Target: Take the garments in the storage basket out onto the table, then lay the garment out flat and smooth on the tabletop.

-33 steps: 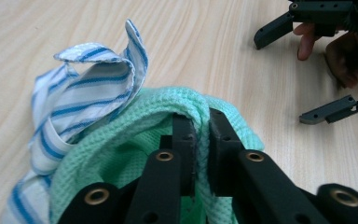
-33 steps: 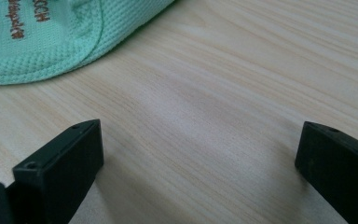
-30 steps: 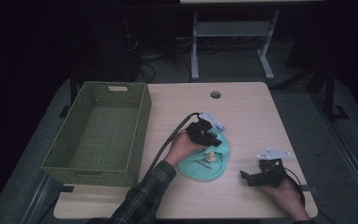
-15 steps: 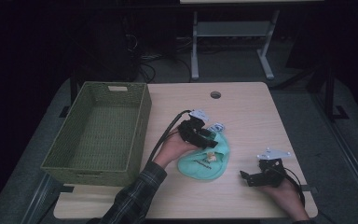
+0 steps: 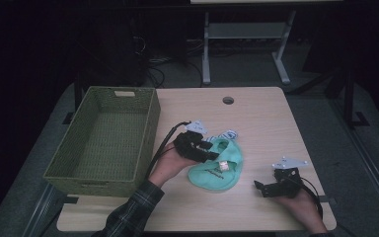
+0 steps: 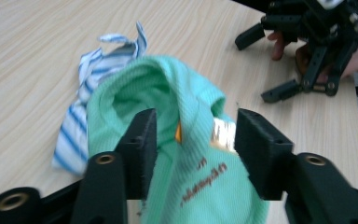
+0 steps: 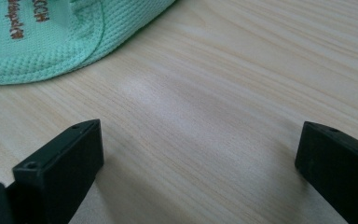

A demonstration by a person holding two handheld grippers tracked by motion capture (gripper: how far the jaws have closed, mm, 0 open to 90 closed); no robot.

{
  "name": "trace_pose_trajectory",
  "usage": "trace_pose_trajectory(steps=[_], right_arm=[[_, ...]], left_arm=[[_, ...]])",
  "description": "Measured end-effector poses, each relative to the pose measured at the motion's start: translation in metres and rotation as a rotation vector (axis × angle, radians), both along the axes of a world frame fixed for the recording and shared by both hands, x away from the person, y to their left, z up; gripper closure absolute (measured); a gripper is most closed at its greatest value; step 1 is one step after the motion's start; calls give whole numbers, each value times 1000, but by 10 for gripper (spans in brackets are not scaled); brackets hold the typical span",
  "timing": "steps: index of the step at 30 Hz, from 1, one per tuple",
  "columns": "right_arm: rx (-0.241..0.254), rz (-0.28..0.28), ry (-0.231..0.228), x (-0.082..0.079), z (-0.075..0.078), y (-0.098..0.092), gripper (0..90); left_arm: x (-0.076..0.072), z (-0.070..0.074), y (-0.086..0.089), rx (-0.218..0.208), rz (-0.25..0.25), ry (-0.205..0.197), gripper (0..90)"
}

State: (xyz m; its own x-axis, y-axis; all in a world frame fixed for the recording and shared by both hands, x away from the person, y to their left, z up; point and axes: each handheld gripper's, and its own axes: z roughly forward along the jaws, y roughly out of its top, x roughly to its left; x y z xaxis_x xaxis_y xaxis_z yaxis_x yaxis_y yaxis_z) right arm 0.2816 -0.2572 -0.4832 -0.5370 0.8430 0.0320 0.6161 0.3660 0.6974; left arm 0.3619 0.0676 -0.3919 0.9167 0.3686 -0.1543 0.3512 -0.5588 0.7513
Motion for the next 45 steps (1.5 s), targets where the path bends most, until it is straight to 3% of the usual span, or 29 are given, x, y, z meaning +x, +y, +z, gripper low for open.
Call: trace_pose_trajectory(steps=[7,8,9,14,16,18,24,27,30,31,36,38,42,45], right_arm=[[0,0,0,0,0,0,4],[-1,0,-3,0,0,0,4],[-1,1,-4,0,0,0,4],[-1,-1,-3,0,0,0,4],[-1,-1,-2,0,0,0,4],[-1,-1,-2,0,0,0,4],[-3,7,-7,1,0,-1,4],[-9,8,8,3,1,-1,7],[-7,18,19,6,4,-1,57],[18,21,9,7,8,-1,70],[15,30,-13,14,15,3,74],[18,45,-23,21,20,6,148],[21,50,-35,33,26,7,183],[20,57,-48,45,32,9,270]], left_arm=[[-18,-7,17,19,27,-2,691],[-20,-8,19,24,30,4,691],[-24,-13,22,30,26,16,753],[-34,-27,25,54,25,49,888],[-36,-30,26,60,30,60,895],[-40,-40,25,113,25,56,896],[-40,-52,22,151,41,62,896],[-41,-59,20,217,36,47,895],[-40,-63,18,229,46,51,896],[-41,-65,17,228,46,51,896],[-42,-64,16,235,55,50,896],[-41,-64,16,240,47,50,896],[-41,-64,16,228,56,60,896],[-42,-64,15,249,46,45,896]])
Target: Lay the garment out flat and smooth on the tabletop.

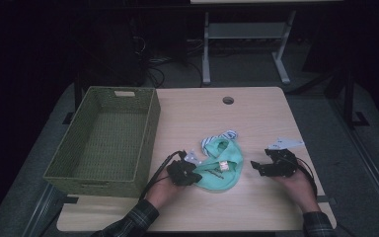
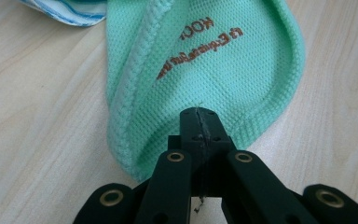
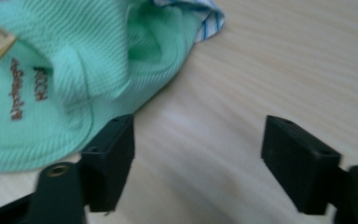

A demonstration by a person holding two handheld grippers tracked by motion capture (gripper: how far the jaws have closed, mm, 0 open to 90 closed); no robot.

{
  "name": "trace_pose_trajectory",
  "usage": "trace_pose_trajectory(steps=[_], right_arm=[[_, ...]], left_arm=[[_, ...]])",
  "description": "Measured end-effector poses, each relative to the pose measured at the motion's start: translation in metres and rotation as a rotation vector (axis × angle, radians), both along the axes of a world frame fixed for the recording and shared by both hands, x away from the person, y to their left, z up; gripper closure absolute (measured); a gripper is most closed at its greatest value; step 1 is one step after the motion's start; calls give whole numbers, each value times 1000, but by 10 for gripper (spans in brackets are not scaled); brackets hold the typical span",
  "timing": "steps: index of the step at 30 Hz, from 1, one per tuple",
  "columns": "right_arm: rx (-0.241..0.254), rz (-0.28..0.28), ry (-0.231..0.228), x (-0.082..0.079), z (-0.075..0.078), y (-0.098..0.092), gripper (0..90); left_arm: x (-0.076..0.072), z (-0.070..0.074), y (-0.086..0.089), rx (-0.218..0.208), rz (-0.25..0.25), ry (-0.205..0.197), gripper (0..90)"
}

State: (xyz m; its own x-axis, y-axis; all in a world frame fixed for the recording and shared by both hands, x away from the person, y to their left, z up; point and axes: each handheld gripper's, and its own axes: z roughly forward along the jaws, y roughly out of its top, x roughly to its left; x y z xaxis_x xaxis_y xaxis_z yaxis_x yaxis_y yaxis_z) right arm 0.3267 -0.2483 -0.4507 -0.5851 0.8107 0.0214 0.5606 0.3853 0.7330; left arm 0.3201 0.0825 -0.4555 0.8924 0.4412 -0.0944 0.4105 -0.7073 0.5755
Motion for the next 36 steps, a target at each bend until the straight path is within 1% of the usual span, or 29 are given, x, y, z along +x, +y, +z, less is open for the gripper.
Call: trace_pose_trajectory(steps=[1,5,6,7,11,13,15,16,19,20,21,22,23,25,27,28,30,33,34,35,36], right_arm=[[0,0,0,0,0,0,270],[-1,12,-2,12,5,4,401],[-1,22,2,17,6,7,437],[-1,22,2,17,6,7,437],[-3,31,15,32,7,12,490],[-1,30,19,34,8,13,496],[9,39,14,37,15,16,522],[11,44,3,38,18,17,532],[26,60,0,43,29,20,562],[33,72,-4,46,37,24,576],[33,72,-4,46,37,24,576],[42,90,-12,48,44,27,584],[42,90,-12,48,44,27,584],[55,112,-15,51,53,34,592],[63,135,-18,55,60,41,603],[66,157,-15,59,65,49,603],[66,165,-16,60,66,53,603],[65,195,-9,66,69,68,603],[64,203,-7,67,69,71,603],[60,212,-5,70,68,76,603],[48,228,6,74,67,86,603]], left_arm=[[0,0,0,0,0,0,896],[1,0,0,-2,0,4,897],[1,0,0,-5,0,7,897],[1,0,1,-9,4,8,897],[1,0,1,0,-1,12,897],[1,0,1,1,-1,7,897],[2,0,1,-1,1,11,897],[2,0,1,-1,1,13,897],[3,0,1,2,-4,13,897],[3,1,1,4,-2,13,898],[3,1,1,6,-5,9,898],[3,0,0,-9,10,16,897],[3,0,0,-9,10,16,897],[3,0,0,-17,15,25,898],[3,0,0,-20,19,24,897],[3,0,0,-19,18,23,897],[3,0,0,-17,17,22,897],[4,0,0,-14,10,27,898],[4,0,0,-18,15,29,897],[4,-1,0,-24,22,33,897],[4,0,0,-23,21,35,897]])
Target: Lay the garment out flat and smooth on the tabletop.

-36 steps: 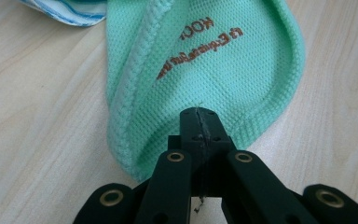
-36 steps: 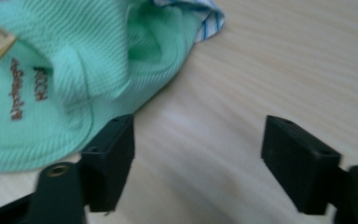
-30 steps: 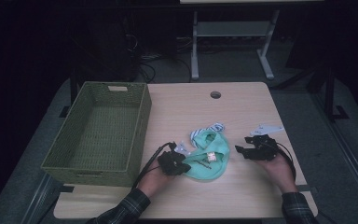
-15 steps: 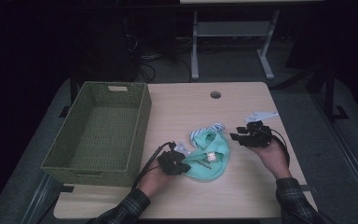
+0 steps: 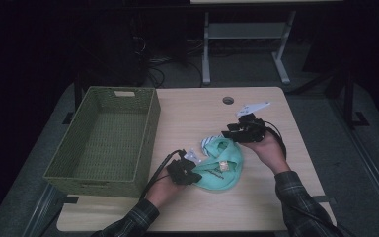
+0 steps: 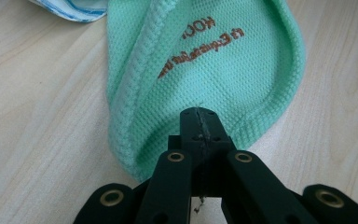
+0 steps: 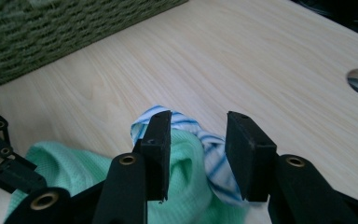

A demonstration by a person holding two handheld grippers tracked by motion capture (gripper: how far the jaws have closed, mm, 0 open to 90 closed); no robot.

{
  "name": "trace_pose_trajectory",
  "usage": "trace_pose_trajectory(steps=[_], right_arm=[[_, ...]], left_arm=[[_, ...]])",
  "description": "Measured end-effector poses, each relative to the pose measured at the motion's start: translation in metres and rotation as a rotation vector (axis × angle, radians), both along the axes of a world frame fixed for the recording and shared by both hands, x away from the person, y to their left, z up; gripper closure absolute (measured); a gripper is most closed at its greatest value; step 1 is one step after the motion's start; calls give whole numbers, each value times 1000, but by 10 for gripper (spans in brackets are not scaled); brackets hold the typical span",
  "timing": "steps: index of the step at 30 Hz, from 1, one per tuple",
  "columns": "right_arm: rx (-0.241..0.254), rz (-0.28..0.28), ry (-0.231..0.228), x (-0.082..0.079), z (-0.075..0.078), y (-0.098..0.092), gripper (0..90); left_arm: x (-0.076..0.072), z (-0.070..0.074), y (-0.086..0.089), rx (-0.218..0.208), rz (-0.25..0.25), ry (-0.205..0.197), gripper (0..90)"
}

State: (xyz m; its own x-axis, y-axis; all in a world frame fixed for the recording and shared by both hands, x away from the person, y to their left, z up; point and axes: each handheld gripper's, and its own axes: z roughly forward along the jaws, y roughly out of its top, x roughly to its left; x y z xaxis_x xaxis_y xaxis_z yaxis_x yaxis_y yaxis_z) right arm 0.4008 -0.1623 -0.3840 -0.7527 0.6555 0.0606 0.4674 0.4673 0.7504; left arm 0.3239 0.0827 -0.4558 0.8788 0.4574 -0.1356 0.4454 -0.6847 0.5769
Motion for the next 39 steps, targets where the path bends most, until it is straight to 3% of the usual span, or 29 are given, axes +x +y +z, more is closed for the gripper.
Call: trace_pose_trajectory(steps=[7,13,18,19,23,31,37,39], right_arm=[[-53,46,34,12,-15,27,591],[-69,68,51,17,-23,40,568],[-119,97,57,19,-31,60,558],[-119,97,57,19,-31,60,558],[-182,117,63,22,-42,67,552],[-232,132,80,24,-58,71,565],[-270,149,77,23,-67,76,624],[-272,144,80,24,-68,75,685]], left_arm=[[0,0,0,8,0,2,898],[0,0,0,9,0,5,897],[0,0,0,9,4,8,898],[1,1,1,22,-10,6,898],[0,0,0,3,8,14,898],[1,1,1,8,0,19,898],[0,1,0,9,5,12,898],[0,1,0,10,4,10,898]])
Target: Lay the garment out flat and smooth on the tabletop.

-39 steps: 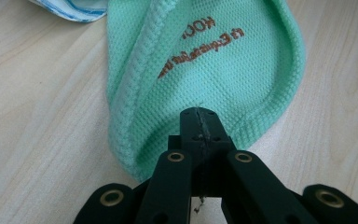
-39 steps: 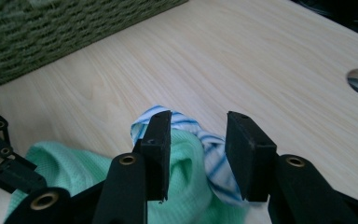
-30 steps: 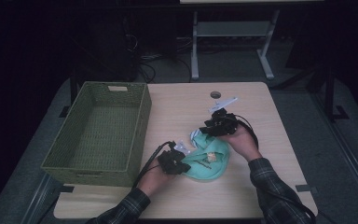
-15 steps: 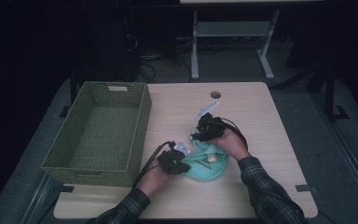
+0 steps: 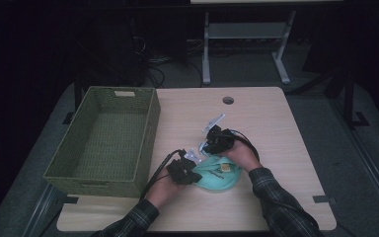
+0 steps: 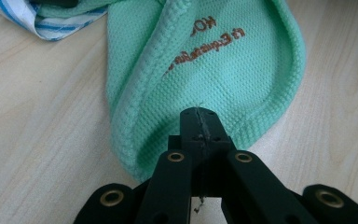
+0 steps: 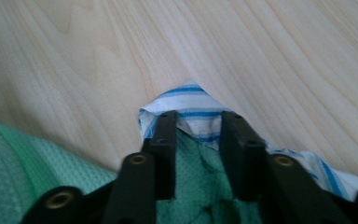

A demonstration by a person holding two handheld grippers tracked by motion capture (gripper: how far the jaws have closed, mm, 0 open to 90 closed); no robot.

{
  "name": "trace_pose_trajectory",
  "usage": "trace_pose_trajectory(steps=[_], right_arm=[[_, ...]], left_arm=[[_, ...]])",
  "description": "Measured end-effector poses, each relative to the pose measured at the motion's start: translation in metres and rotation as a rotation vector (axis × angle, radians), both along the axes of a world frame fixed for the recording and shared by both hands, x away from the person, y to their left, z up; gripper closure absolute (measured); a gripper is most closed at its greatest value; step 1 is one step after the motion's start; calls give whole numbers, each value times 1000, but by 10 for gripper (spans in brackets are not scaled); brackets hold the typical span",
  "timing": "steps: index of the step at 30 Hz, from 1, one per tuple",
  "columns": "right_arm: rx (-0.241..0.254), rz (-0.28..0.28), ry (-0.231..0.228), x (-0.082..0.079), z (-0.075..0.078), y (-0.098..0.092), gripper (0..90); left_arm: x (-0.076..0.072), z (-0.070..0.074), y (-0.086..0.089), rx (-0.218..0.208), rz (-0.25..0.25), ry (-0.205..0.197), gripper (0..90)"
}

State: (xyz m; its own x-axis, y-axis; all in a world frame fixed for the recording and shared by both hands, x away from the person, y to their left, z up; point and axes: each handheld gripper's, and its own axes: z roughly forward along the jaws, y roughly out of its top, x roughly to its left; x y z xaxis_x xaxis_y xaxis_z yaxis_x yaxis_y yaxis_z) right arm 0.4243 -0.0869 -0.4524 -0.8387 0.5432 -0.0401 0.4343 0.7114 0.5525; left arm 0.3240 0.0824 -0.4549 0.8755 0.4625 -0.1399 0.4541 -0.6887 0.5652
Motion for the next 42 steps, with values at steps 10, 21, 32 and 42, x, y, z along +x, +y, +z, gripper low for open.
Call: trace_pose_trajectory(steps=[10,21,32,42], right_arm=[[20,-13,6,1,2,-5,877],[68,-80,-9,9,19,-15,886],[113,-166,-40,27,33,-30,887],[130,-236,-58,45,38,-44,888]], left_arm=[[1,0,0,12,-11,-6,898],[1,1,1,17,-12,-2,898],[1,0,1,8,-5,5,898],[0,0,1,6,-3,10,898]])
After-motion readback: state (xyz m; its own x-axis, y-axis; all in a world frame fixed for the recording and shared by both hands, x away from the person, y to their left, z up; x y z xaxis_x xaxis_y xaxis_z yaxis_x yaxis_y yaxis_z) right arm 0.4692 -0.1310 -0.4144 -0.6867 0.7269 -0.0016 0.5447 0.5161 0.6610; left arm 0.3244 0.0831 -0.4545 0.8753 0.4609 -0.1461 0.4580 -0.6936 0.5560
